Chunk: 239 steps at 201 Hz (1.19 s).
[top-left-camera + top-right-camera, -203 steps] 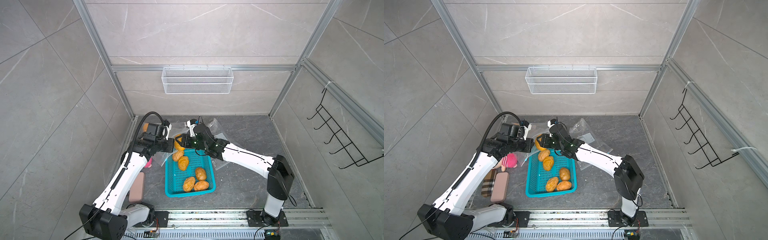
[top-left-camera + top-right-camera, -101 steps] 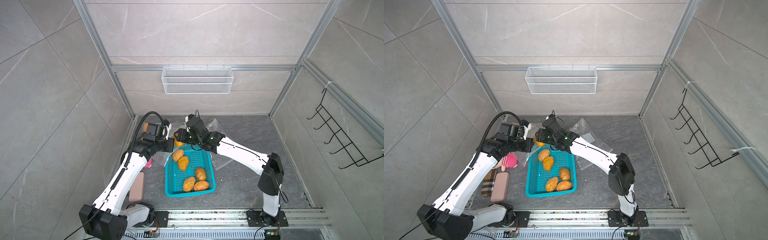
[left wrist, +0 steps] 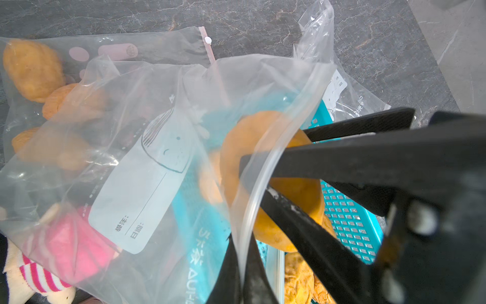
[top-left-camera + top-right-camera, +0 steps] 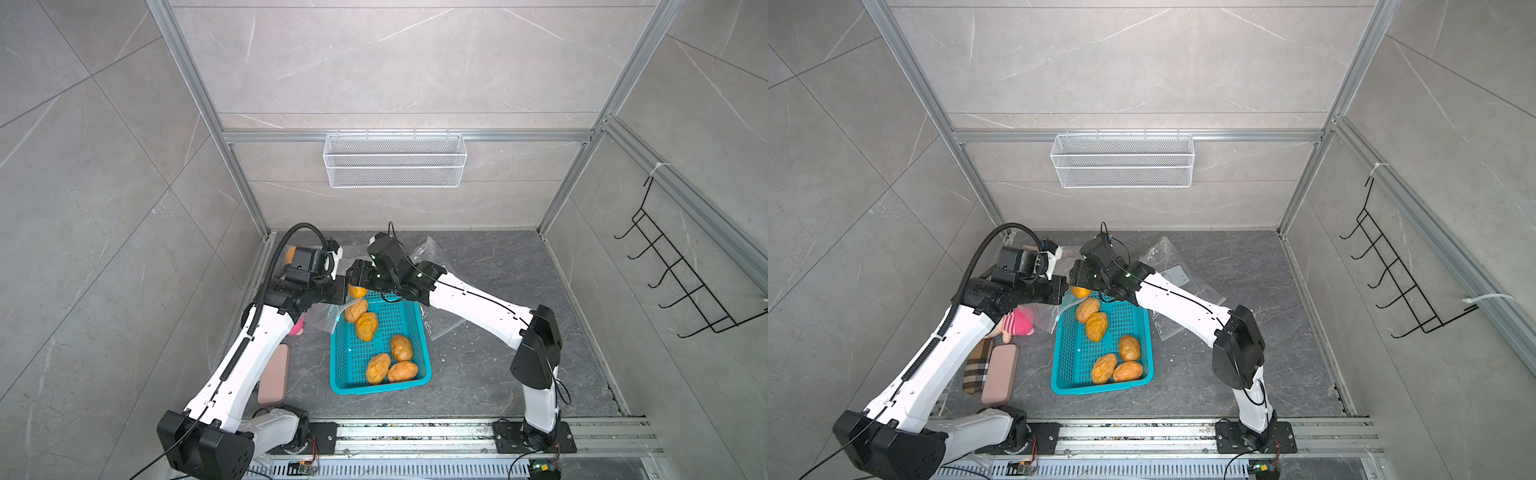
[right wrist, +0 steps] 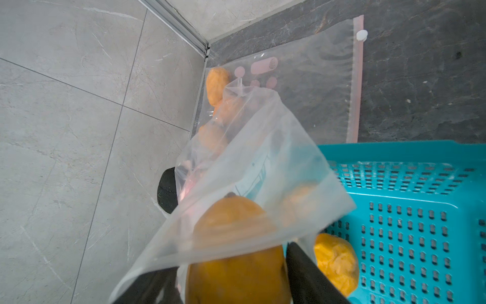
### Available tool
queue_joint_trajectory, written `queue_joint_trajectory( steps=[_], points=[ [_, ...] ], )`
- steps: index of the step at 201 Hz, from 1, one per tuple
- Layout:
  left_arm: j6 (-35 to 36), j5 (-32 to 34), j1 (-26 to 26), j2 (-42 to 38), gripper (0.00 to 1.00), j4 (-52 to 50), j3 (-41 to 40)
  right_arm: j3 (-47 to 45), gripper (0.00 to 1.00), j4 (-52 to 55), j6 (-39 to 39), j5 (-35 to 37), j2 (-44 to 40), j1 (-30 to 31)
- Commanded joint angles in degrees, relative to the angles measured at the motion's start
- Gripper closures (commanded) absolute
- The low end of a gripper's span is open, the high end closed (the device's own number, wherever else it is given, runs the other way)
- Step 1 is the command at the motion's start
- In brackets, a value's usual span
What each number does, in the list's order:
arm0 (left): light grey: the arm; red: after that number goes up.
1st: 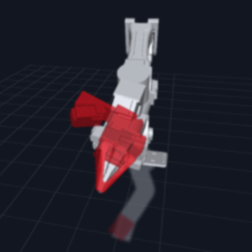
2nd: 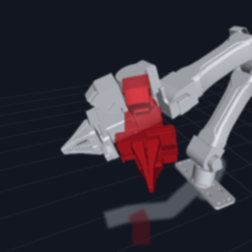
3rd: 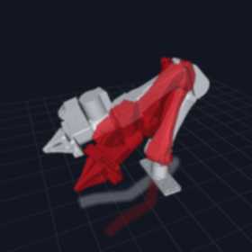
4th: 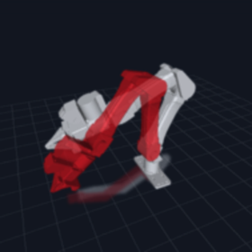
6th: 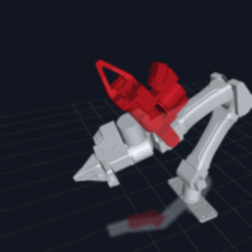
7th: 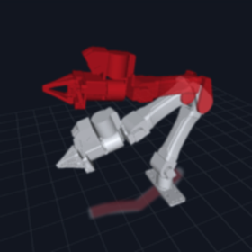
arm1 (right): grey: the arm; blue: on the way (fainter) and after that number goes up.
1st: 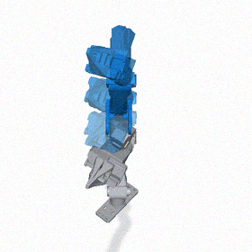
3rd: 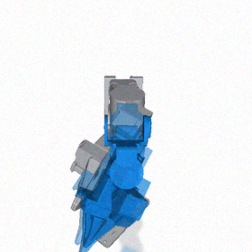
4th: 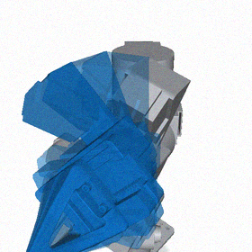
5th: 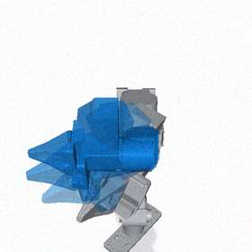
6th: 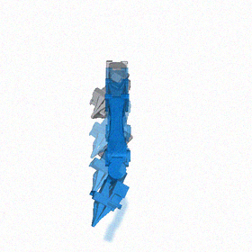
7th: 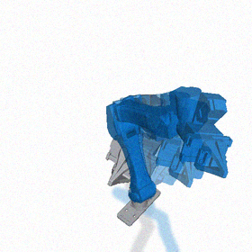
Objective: Put the potatoes into a zipper bag and zip it
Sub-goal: Place the potato into the zipper food storage bag.
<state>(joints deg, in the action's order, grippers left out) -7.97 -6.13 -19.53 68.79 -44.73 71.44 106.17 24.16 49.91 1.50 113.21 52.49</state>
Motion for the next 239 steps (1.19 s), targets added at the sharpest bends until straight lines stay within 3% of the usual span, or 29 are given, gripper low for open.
queue_joint_trajectory(
  steps=[1, 43, 83, 107, 152, 178, 204, 239],
  points=[
    [-0.44, 0.24, -0.16, -1.76, 1.00, 1.22, 0.02, -2.42, 0.34, -0.04, -1.32, 0.60, -3.73, 0.24],
    [-0.45, 0.51, -0.16, -1.92, 1.00, 1.14, 0.07, -8.59, 0.52, -3.65, -1.66, -0.67, -7.26, 0.22],
    [-0.39, 0.26, -0.17, -1.89, 1.00, 1.23, 0.02, -7.18, 0.62, -4.65, -0.60, -4.68, -4.75, 0.25],
    [-0.46, -0.12, -0.16, -1.58, 1.00, 1.22, 0.02, -4.71, 0.56, -4.99, 0.71, -6.72, -2.70, 0.28],
    [-0.43, -1.03, -0.16, -1.72, 1.00, 1.31, 0.10, 4.21, 0.42, 3.91, -0.43, 1.48, 2.61, -0.05],
    [-0.38, -0.48, -0.25, -1.95, 1.00, 1.40, -0.07, 4.22, 0.39, 2.79, -1.05, -0.11, 2.43, -0.01],
    [-0.39, -0.46, -0.33, -1.56, 1.00, 1.23, 0.01, 2.51, 0.36, 0.11, -9.98, 0.71, -1.12, 1.45],
    [-0.44, -0.04, -0.35, -1.85, 1.00, 1.11, 0.11, -5.80, 0.36, -6.23, -12.45, -3.09, -7.10, 0.88]
  ],
)
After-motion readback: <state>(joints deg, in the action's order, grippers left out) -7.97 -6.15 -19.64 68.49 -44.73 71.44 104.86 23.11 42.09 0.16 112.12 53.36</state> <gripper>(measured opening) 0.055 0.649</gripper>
